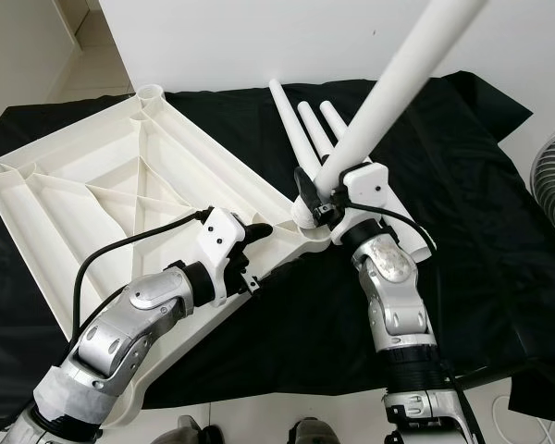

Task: Building children table

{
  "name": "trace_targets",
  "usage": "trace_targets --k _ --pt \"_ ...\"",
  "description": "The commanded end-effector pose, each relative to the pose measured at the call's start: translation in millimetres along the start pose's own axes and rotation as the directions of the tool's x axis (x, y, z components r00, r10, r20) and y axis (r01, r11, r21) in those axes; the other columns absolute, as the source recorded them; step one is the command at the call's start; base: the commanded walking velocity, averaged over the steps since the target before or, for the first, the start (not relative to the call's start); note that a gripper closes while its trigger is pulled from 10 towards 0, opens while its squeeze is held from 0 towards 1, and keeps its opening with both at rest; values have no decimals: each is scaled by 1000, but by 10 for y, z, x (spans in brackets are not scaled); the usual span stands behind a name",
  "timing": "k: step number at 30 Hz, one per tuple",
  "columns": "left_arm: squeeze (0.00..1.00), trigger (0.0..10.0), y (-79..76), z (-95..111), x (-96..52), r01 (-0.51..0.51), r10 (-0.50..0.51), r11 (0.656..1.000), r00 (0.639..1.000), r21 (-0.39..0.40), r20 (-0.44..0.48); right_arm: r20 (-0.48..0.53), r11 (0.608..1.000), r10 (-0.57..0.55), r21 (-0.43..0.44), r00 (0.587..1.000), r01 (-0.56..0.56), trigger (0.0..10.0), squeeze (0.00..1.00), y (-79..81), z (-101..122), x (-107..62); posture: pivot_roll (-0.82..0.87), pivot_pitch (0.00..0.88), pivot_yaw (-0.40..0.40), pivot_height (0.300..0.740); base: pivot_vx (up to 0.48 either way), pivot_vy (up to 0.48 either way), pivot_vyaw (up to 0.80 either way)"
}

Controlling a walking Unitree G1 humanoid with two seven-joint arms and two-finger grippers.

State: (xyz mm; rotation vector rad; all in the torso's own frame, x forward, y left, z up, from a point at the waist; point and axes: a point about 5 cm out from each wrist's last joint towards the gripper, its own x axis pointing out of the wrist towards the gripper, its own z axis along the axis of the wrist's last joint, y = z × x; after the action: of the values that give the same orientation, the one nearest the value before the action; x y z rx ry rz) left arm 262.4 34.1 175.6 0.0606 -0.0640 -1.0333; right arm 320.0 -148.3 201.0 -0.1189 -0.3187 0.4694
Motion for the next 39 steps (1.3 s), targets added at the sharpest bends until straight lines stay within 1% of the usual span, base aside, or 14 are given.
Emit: trace_targets --k 1,12,13,16,17,18,19,22,25,26,28,30,35,39 --pt "0 10000 13 -13 -4 5 -5 1000 1000 16 -9 -62 998 30 61 998 -26 0 0 42 -131 -32 -170 70 70 740 0 0 0" --pt "0 10000 9 -9 1 3 -3 1000 1000 18 -5 -62 999 32 33 998 -30 0 0 50 -101 -5 -165 59 63 740 0 0 0" --pt "0 10000 26 62 19 1 -2 1000 1000 17 25 -60 999 13 34 998 -11 10000 0 14 -51 32 -158 53 58 740 0 0 0" --pt "0 10000 140 382 117 -4 0 1000 990 27 143 -136 999 4 -50 991 -11 10000 0 -138 91 151 -154 32 48 740 0 0 0" --pt "0 10000 140 382 117 -4 0 1000 990 27 143 -136 999 4 -50 991 -11 10000 0 -138 91 151 -154 32 48 740 0 0 0" --pt "749 10000 164 449 132 -2 -2 1000 986 26 167 -152 997 11 -75 988 -23 10000 0 -167 114 163 -154 32 48 740 0 0 0" --pt "1000 10000 177 511 136 13 -15 1000 982 15 189 -161 995 30 -86 987 -44 10000 0 -185 140 166 -152 31 45 740 0 0 0" --pt "1000 10000 201 666 117 37 -43 999 971 32 234 -177 992 76 -83 981 -91 10000 0 -213 190 156 -151 29 42 740 0 0 0" --pt "1000 10000 213 726 109 40 -49 998 967 42 250 -181 991 90 -83 979 -107 10000 0 -224 209 152 -150 27 41 740 0 0 0" --pt "1000 10000 267 872 86 8 -30 997 959 78 283 -189 986 114 -102 975 -134 10000 0 -246 245 140 -149 27 42 740 0 0 0" --pt "0 10000 297 993 71 -6 -27 994 950 107 310 -195 979 141 -116 971 -165 10000 0 -249 266 132 -145 31 43 740 0 0 0" --pt "0 10000 302 1030 68 -5 -30 994 948 110 316 -194 974 156 -130 968 -183 10000 0 -238 274 128 -145 31 43 740 0 0 0" --pt "0 10000 276 1165 94 33 -67 994 935 104 349 -239 941 280 -123 930 -315 10000 0 -100 274 96 -143 37 48 740 0 0 0" --pt "0 10000 258 1214 108 46 -80 994 930 101 360 -254 924 318 -130 913 -358 10000 0 -64 276 84 -141 40 52 740 0 0 0"
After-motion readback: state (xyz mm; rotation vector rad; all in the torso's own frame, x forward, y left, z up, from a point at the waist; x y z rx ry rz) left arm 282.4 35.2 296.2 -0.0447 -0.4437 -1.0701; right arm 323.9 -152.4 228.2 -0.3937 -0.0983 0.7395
